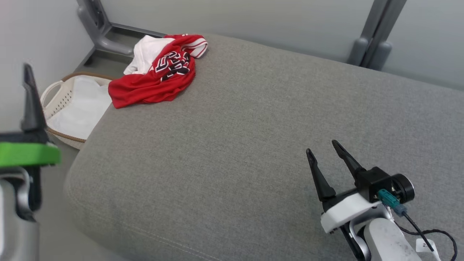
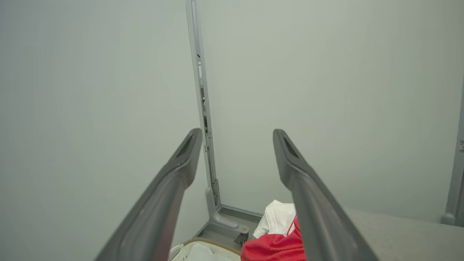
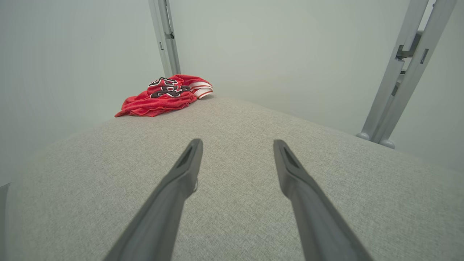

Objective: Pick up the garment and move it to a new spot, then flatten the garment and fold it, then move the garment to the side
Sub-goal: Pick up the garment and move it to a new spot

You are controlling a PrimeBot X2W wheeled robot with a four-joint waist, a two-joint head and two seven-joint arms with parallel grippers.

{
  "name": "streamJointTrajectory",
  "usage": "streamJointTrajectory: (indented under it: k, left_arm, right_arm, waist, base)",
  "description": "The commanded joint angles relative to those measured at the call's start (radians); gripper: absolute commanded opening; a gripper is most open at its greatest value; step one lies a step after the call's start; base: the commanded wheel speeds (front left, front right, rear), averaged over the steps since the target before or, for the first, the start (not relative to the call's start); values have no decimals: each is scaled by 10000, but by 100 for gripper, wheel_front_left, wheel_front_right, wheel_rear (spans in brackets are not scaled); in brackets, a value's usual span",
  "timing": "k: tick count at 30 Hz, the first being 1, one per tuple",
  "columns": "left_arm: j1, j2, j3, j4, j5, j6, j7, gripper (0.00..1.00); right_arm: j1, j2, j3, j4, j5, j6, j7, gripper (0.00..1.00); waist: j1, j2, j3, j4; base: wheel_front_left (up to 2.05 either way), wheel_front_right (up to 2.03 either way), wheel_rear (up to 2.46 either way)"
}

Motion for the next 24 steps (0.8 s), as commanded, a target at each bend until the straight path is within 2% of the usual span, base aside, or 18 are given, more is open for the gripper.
streamJointTrajectory:
  k: [1,7,12,14,24]
  left_arm:
    - [-655,222,36,200,-97,-80,54,100]
    - [-3253,1356,-52,1963,-467,-246,675,100]
    - [-4979,1594,-582,3957,-1260,-323,1063,100]
    - [-5527,1529,-849,4523,-1670,-328,1206,100]
    - [-6887,1647,-1745,7161,-2813,-328,1911,100]
  right_arm:
    - [-274,-57,48,-95,-145,-16,28,100]
    - [-900,-55,317,-709,-669,-16,389,100]
    - [-1052,-57,277,-1597,-1193,-16,850,100]
    - [-1087,-42,289,-2018,-1235,-16,1017,100]
    - [-1331,-44,488,-4034,-1671,-16,1538,100]
  waist:
    - [0,0,1081,-1027]
    - [0,0,2151,-2094]
    - [0,0,3147,-2721]
    - [0,0,3528,-2926]
    - [0,0,5124,-3489]
  base:
    - [0,0,0]
    - [0,0,0]
    - [0,0,0]
    - [0,0,0]
    - [0,0,0]
